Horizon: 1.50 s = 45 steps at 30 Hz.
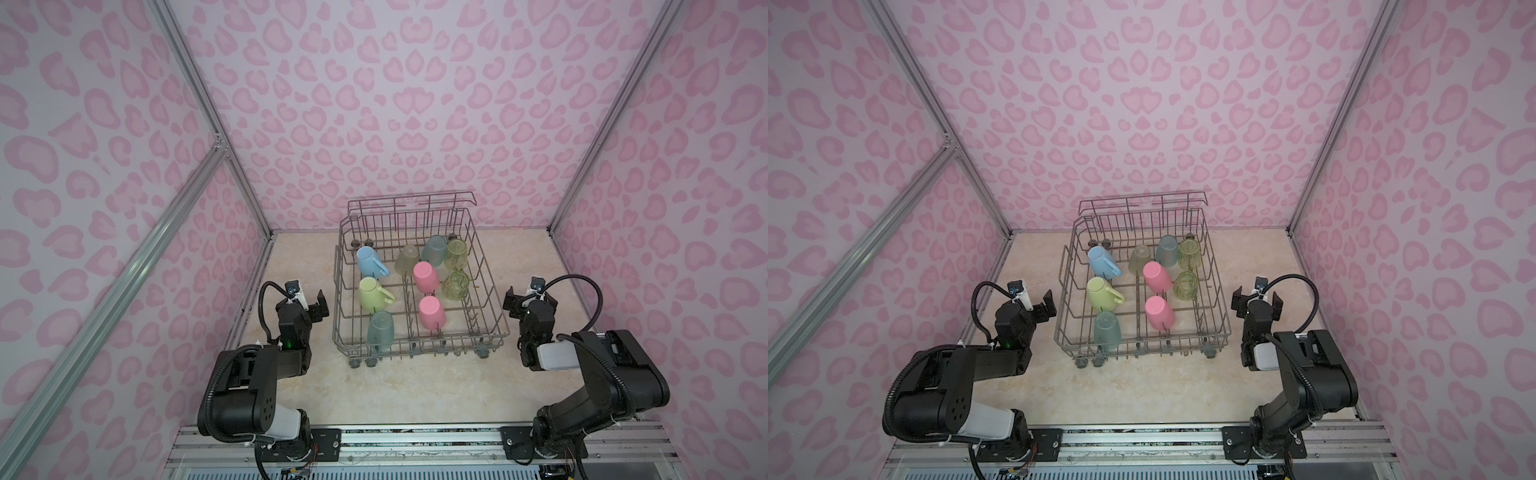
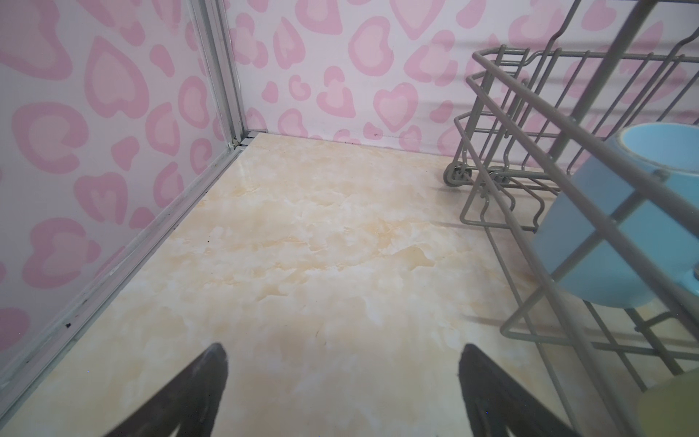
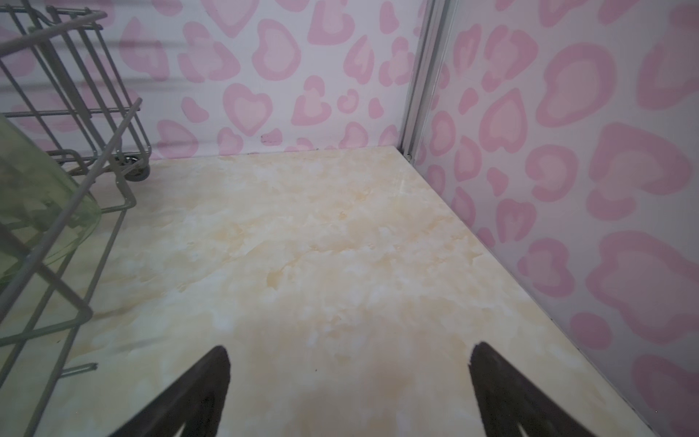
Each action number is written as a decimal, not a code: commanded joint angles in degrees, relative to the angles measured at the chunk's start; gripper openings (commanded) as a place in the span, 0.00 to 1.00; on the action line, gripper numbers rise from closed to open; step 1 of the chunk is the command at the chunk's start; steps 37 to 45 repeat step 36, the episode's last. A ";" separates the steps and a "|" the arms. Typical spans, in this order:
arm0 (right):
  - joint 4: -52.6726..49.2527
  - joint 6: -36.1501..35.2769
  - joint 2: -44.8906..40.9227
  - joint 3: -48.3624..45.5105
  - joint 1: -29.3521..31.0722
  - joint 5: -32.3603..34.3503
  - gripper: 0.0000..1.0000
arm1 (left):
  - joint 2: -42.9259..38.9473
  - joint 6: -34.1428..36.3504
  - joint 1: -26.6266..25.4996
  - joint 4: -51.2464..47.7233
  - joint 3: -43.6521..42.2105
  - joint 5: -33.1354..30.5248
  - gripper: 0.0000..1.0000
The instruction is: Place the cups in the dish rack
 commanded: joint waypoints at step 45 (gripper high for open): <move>0.19 0.74 -0.21 -0.36 -0.24 -1.92 0.98 | 0.20 1.22 -0.75 0.58 0.96 -2.20 0.97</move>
